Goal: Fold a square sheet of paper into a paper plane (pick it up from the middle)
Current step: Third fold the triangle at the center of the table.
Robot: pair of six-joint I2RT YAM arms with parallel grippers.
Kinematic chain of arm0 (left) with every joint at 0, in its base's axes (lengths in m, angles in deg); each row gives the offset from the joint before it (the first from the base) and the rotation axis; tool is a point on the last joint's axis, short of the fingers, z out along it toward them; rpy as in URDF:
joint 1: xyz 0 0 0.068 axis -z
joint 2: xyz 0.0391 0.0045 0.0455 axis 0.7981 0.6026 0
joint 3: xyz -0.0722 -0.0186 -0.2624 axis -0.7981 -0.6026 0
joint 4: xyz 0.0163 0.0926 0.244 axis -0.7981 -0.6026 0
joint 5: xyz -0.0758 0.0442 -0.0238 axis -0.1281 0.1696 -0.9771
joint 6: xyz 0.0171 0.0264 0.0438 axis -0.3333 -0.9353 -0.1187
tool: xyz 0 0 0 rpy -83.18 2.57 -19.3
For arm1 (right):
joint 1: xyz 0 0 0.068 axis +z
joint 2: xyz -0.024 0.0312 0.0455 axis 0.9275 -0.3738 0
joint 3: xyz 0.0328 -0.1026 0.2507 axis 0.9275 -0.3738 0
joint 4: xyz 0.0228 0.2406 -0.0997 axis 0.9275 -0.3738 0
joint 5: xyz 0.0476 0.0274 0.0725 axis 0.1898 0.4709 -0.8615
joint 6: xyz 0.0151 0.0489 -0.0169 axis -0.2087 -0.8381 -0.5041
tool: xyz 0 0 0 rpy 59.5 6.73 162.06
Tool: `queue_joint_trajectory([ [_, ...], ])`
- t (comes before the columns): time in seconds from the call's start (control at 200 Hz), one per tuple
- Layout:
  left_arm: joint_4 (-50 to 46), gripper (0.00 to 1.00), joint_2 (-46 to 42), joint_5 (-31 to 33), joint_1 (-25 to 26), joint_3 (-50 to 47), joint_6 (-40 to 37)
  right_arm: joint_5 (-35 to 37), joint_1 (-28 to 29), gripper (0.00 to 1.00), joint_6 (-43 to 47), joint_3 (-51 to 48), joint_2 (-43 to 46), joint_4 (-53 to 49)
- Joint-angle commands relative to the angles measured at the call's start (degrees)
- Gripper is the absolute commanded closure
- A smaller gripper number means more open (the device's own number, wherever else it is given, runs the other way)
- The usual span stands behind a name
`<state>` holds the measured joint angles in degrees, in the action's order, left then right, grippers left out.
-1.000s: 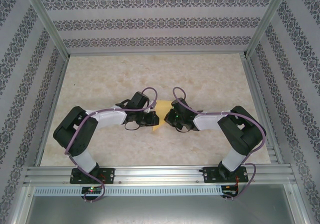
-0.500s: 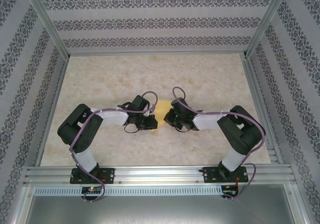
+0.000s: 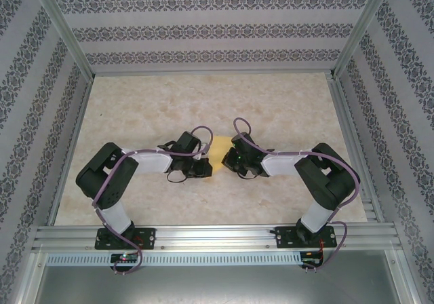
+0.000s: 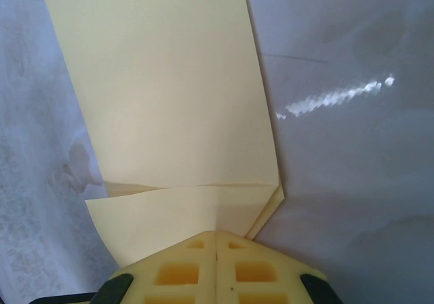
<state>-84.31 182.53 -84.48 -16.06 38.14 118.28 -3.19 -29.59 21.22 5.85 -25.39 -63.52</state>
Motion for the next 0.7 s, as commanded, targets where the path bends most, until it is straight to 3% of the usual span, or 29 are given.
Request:
queue_joint_trajectory([
  [0.0,-8.0,0.9,-1.5,2.1,0.2,-3.6,-2.8,1.7,-0.6,1.0,0.4,-1.6,-2.7,-8.7],
  [0.39,-1.6,0.93,-9.5,-0.7,-0.1,-1.5,0.8,1.6,-0.7,1.0,0.5,-1.8,-3.3,-8.1],
  [0.694,0.1,0.94,-4.9,0.8,0.0,1.3,1.5,1.5,-0.6,1.0,0.4,-2.0,-3.2,-7.8],
])
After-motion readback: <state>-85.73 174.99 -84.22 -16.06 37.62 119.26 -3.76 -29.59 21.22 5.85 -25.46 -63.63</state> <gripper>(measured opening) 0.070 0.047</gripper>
